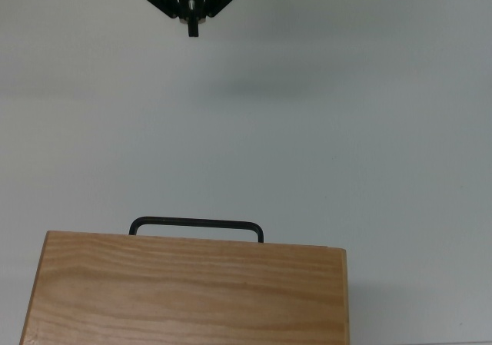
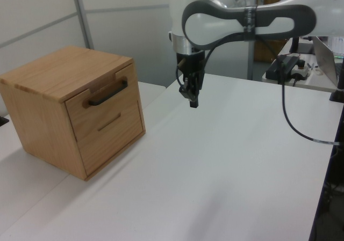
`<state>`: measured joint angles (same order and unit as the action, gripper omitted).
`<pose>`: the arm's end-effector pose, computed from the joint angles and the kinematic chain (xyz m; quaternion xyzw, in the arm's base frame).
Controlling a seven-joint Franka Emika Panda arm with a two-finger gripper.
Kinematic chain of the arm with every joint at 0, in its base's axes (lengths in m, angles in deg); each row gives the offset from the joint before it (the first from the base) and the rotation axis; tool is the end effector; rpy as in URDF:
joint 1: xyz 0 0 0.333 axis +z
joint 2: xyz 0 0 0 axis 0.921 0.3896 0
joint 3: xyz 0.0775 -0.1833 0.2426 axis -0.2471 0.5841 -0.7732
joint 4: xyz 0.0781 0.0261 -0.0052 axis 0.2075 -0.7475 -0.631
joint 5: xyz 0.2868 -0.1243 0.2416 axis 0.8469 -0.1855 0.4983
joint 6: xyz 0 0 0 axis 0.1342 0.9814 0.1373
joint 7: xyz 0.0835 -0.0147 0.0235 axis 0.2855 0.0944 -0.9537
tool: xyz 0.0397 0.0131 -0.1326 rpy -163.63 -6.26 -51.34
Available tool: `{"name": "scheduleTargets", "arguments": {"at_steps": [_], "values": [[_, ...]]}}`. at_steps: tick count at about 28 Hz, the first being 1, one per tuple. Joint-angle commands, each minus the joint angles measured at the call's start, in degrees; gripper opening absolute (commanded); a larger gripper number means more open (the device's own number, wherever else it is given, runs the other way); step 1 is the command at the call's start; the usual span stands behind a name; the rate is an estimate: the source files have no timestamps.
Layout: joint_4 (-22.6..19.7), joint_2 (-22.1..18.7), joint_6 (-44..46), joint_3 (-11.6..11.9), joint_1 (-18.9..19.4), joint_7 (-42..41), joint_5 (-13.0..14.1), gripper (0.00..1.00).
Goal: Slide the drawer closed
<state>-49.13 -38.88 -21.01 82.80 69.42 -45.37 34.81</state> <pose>0.5680 0.0315 0.5585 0.9973 0.0687 0.0133 0.0241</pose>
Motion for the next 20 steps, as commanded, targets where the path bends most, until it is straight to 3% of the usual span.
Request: {"name": "scheduleTargets", "arguments": {"at_steps": [1, 2, 3, 20], "values": [[-3.53, -3.20, -0.82, 0.14, 0.03, -1.73, 0.41, 0.37], [-3.44, -3.20, -0.73, 0.23, 0.02, -1.90, 0.41, 0.64], [-3.44, -3.20, -0.38, 0.23, 0.02, -1.73, 0.41, 0.99], [-3.44, -3.29, 1.12, 0.06, 0.20, -0.59, 0.32, 1.00]]}}
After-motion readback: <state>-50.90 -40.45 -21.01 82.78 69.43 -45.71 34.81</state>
